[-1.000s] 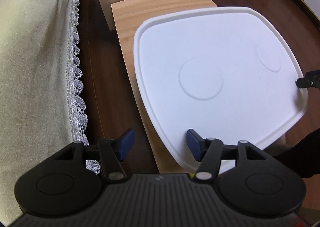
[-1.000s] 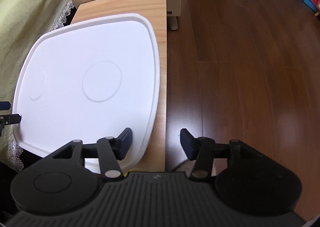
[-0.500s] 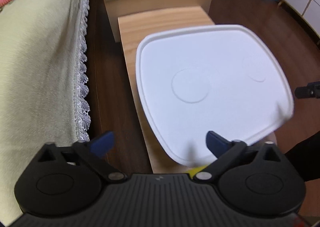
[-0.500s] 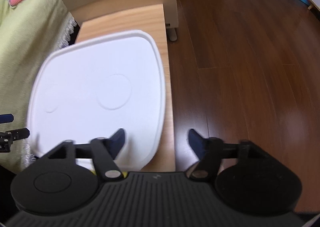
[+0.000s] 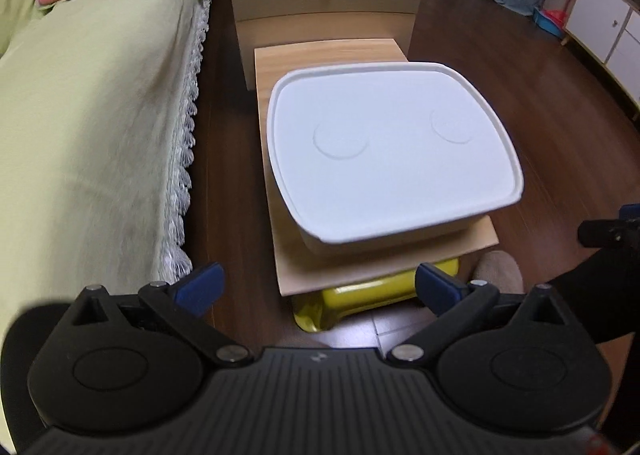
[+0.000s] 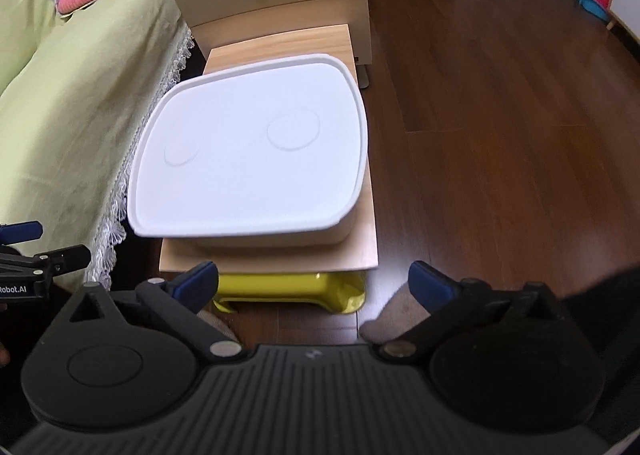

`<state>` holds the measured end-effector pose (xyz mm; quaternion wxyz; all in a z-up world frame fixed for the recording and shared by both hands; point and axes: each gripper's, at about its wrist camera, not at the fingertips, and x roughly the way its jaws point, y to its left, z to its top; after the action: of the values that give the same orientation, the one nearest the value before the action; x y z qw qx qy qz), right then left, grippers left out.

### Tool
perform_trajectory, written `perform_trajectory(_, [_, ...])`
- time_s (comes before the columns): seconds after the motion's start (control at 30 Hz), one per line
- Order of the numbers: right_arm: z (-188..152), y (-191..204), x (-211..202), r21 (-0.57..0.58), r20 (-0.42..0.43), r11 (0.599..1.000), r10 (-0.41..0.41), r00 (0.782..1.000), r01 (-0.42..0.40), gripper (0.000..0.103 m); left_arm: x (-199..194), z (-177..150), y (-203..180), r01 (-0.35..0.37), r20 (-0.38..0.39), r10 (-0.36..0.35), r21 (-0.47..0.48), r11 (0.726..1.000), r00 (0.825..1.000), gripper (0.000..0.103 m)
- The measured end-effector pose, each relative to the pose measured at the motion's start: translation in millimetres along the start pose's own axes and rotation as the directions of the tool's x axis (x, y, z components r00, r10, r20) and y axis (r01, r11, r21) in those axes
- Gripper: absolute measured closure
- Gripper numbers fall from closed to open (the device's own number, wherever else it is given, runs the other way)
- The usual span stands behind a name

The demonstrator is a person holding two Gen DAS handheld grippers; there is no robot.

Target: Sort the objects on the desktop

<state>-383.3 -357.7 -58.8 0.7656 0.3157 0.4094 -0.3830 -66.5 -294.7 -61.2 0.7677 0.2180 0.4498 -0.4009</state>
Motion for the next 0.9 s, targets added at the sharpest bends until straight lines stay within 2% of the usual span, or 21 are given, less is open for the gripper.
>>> perform_trajectory(0.23, [-24, 18, -17, -0.018, -0.013, 0.999, -0.036, 0.999, 0.035, 0.001, -16, -24, -9, 0.024, -0.004, -0.024, -0.022, 0.999, 1.000, 0.001])
perform_trajectory(0.43, [-38, 35, -18, -0.050, -0.022, 0.997, -0.060, 0.998, 0.059, 0.001, -18, -38, -17, 0.011, -0.005, -0.011, -0.004, 1.000, 1.000, 0.001])
perform_trajectory(0.9, [-40, 42, -12, -0.042, -0.025, 0.998, -0.048, 0.999, 0.046, 0.001, -13, -39, -17, 0.011, -0.015, -0.012, -0.028, 1.000, 1.000, 0.001])
